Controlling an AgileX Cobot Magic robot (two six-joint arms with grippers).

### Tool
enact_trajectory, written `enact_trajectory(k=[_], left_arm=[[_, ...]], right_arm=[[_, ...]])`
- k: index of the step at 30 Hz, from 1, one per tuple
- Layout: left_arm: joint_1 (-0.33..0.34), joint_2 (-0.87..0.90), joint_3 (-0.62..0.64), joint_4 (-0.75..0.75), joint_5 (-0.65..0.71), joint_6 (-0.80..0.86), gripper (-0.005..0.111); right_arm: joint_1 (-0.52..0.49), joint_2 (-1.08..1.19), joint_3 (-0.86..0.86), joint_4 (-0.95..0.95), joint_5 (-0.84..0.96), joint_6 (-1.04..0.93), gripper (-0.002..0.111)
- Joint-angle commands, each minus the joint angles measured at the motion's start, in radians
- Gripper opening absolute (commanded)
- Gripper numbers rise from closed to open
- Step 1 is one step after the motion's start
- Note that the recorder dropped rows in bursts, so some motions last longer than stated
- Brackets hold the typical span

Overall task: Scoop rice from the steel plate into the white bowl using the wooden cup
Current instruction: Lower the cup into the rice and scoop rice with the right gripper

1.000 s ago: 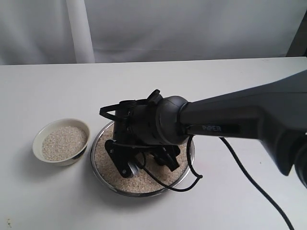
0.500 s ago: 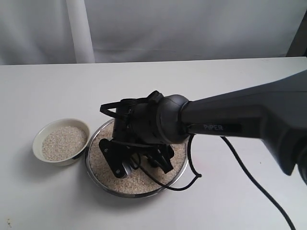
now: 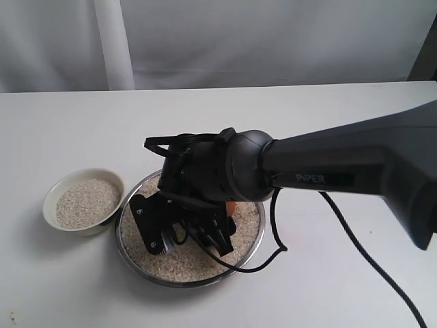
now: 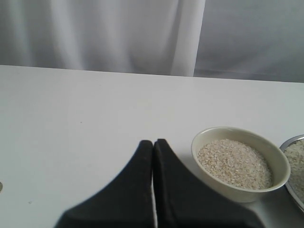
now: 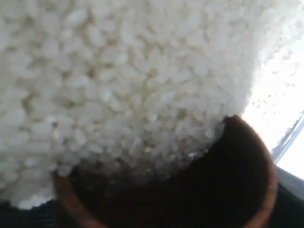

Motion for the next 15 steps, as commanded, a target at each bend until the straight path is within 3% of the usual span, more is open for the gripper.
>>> enact_trajectory(k=[1, 15], left_arm=[[-0.006, 0.000, 0.001, -0.001, -0.011, -0.002, 0.000], [-0.006, 0.000, 0.001, -0.001, -0.011, -0.002, 0.000]], right_arm=[[0.013, -0.006, 0.002, 0.059, -0.069, -0.004, 0.000], [-0.002, -0.041, 0.002, 0.193, -0.125, -0.037, 0.000]])
